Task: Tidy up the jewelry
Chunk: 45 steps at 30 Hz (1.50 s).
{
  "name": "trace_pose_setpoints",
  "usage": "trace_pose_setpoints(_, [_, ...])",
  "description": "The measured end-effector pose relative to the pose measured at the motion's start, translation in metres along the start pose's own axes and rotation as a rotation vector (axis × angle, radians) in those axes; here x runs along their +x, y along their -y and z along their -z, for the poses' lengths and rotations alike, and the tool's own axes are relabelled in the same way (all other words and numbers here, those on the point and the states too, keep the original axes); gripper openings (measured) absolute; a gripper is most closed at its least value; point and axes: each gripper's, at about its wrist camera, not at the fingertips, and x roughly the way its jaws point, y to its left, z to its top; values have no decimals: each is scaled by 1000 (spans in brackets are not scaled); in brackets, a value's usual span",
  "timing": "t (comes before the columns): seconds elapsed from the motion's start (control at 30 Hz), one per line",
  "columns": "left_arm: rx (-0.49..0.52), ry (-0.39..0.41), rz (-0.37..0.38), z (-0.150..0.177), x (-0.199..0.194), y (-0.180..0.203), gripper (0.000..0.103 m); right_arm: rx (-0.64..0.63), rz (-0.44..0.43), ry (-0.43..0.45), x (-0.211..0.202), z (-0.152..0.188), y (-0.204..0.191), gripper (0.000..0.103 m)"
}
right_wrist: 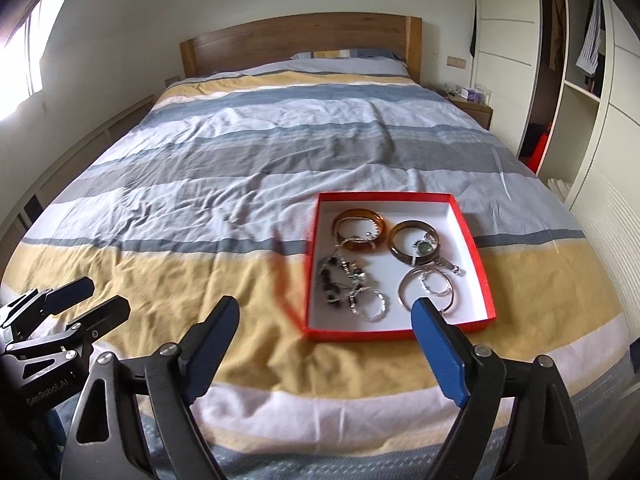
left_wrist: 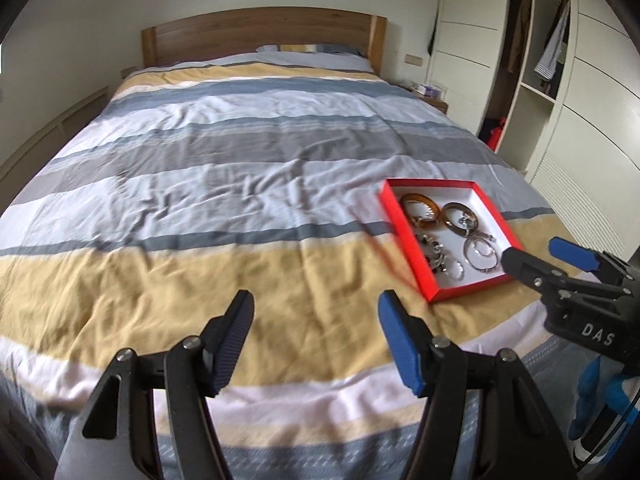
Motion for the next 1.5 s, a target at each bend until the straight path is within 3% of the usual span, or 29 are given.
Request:
trace_pose_setpoints(0.7, [-17,120,-135,42,-92,-30,63,-75,30,78,-70,45,-43,102])
trace_pose_setpoints(1.5, [-50,116,-174,62,-99,-45,63,-41,66,39,-65,70,-36,102])
